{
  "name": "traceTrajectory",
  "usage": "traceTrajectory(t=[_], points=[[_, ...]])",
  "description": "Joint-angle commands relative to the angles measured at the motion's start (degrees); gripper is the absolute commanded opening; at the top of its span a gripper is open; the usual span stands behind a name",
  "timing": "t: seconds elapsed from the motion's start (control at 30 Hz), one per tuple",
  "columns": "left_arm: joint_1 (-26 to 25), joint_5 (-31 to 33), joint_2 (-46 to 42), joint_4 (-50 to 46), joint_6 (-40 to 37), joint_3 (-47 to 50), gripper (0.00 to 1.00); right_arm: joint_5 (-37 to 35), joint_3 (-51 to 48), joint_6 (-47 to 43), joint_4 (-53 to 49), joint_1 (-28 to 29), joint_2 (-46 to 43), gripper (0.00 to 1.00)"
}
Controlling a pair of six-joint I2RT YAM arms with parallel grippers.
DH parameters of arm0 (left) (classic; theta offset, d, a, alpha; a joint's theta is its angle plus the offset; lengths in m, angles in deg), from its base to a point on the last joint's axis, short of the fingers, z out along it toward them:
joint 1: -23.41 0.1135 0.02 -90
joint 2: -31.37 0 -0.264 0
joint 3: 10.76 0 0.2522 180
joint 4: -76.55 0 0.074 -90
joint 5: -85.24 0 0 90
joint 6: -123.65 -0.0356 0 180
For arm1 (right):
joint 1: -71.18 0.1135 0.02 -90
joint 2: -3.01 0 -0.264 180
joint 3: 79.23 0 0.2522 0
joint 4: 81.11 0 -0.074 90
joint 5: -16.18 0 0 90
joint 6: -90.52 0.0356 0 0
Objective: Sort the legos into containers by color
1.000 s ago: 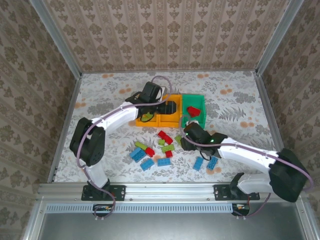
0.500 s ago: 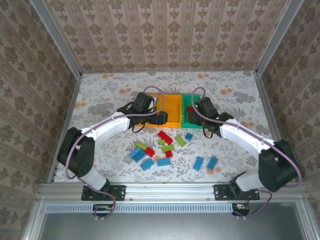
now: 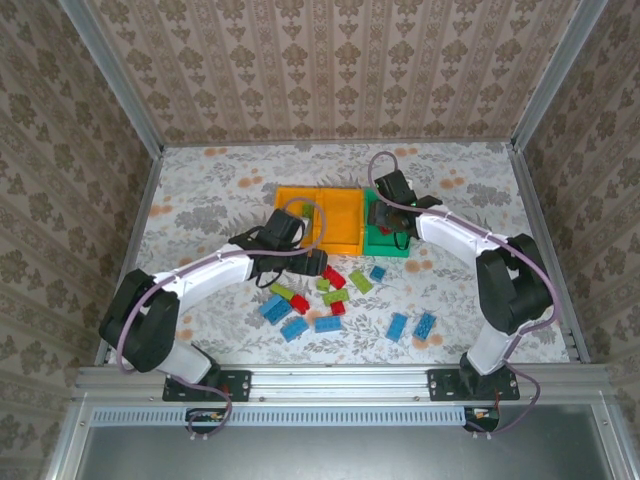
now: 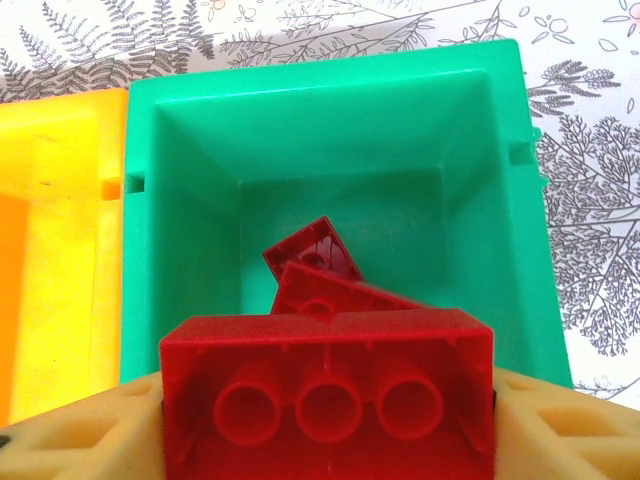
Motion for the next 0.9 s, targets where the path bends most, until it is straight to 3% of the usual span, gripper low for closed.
traceTrajectory(t=[0.0, 0.2, 0.53, 0.87], points=[[-0.77, 0.27, -1.39, -0.67, -1.22, 0.71, 0.92, -1.36, 1.93, 0.19, -2.73, -0.28, 0.85, 0.75], [-4.27, -0.24, 0.14, -1.48, -1.95, -0.27, 0.88, -0.18, 0.75, 0.64, -2.23, -0.24, -1.5, 0.83], [-9.9, 3.39, 4.97, -4.21, -0.96, -1.63, 0.83, -0.26, -1.23, 0.23, -2.25, -0.24, -8.11, 0.86], [-11.32, 4.68, 11.06, -4.94, -0.24, -4.85, 0.77, -1.92, -6.13, -0.24, -3.15, -0.24, -14.45, 0.88]])
